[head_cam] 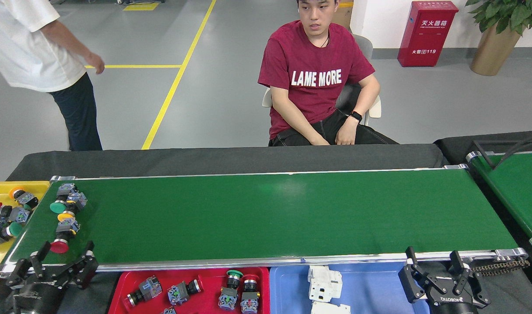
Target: Pick switch part from conveyor to tray
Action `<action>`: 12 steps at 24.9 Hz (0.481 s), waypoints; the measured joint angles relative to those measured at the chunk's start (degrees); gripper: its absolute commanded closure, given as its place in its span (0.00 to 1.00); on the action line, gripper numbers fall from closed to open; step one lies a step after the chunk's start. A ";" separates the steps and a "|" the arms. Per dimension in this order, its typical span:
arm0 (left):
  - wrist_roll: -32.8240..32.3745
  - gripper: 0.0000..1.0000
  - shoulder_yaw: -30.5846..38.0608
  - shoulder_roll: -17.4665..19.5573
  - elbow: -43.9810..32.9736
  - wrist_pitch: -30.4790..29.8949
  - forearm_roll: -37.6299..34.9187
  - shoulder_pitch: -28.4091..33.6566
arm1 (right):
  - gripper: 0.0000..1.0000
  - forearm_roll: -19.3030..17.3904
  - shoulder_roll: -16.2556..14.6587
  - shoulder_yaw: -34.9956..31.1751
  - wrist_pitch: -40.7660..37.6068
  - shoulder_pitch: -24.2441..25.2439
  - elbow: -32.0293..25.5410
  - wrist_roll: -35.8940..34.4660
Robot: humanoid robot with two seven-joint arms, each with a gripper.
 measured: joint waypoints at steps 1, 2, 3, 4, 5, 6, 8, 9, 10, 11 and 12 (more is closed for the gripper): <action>-0.04 0.00 -0.02 0.54 1.86 0.62 0.00 -1.24 | 0.02 0.00 0.00 0.00 -0.01 0.00 0.00 -0.03; -0.06 0.00 -0.05 0.80 3.55 1.04 0.00 -2.36 | 0.02 0.00 0.00 0.00 -0.04 0.00 -0.01 -0.04; -0.06 0.01 -0.09 0.85 5.16 1.43 0.00 -3.52 | 0.02 0.00 0.00 0.00 -0.07 0.00 0.00 -0.06; -0.06 0.03 -0.14 0.85 6.69 1.64 0.00 -4.62 | 0.02 0.00 0.00 0.00 -0.09 0.00 -0.01 -0.09; -0.05 0.07 -0.22 0.87 8.25 1.73 -0.02 -5.87 | 0.02 0.00 0.00 0.00 -0.09 0.00 0.00 -0.11; 0.05 0.17 -0.28 1.03 9.59 1.79 -0.03 -6.76 | 0.02 0.00 0.00 0.00 -0.09 -0.01 0.00 -0.12; 0.27 0.51 -1.02 1.61 12.75 1.93 -0.06 -8.66 | 0.02 0.00 0.00 0.00 -0.10 -0.01 -0.01 -0.14; 0.42 0.62 -1.72 1.82 14.47 1.97 -0.07 -9.74 | 0.02 0.00 0.00 0.00 -0.10 -0.01 -0.01 -0.14; 0.72 0.74 -2.60 2.02 16.75 1.98 -0.07 -11.18 | 0.02 0.00 0.00 0.00 -0.10 -0.02 -0.01 -0.16; 1.24 0.77 -3.25 2.22 18.74 2.06 -0.07 -12.41 | 0.02 0.00 0.00 0.00 -0.10 -0.02 -0.01 -0.17; 2.03 0.81 -3.84 2.43 20.88 2.25 -0.07 -13.64 | 0.02 0.00 0.00 0.00 -0.10 -0.02 -0.01 -0.17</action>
